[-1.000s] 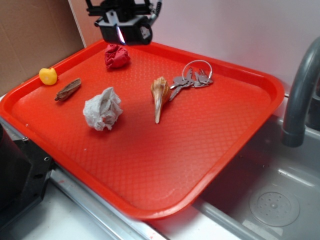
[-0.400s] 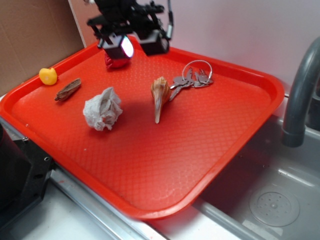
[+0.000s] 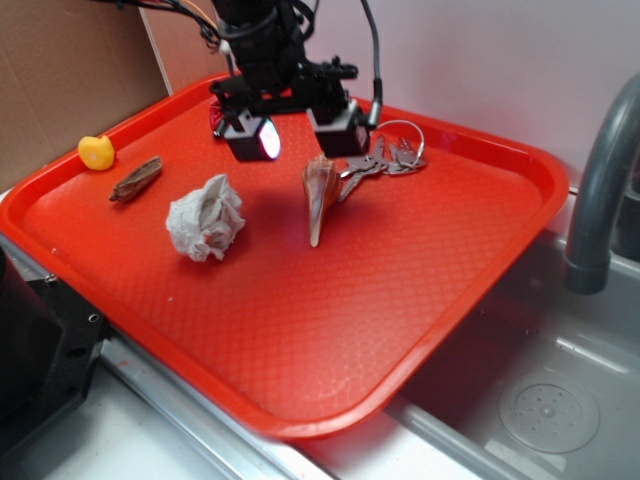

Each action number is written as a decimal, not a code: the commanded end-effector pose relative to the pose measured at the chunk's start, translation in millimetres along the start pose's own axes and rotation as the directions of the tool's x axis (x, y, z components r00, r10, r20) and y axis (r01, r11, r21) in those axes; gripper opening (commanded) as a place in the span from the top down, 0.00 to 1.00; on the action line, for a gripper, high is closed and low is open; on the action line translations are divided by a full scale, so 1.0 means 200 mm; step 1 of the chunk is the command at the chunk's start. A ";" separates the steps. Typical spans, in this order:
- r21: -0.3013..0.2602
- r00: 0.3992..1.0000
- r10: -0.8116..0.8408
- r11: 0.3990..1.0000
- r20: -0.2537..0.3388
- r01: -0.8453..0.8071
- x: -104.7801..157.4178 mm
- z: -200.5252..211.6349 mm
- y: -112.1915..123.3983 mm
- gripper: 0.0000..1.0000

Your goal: Grab the shell.

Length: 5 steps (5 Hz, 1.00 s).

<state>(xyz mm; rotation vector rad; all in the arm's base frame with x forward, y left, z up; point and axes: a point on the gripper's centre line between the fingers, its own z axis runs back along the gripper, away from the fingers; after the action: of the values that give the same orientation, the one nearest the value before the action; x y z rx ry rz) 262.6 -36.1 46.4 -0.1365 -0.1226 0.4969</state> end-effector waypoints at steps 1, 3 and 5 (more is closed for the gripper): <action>0.019 0.998 0.022 1.000 -0.051 -0.021 0.05 -0.09 0.00 0.06; 0.071 0.970 -0.244 0.967 -0.001 0.244 -0.02 0.20 -0.06 1.00; -0.079 0.931 -0.365 0.928 0.001 0.364 0.07 0.55 0.08 1.00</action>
<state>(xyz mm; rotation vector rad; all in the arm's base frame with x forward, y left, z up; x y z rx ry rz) 247.4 -13.9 136.3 -0.1872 -0.0986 0.1223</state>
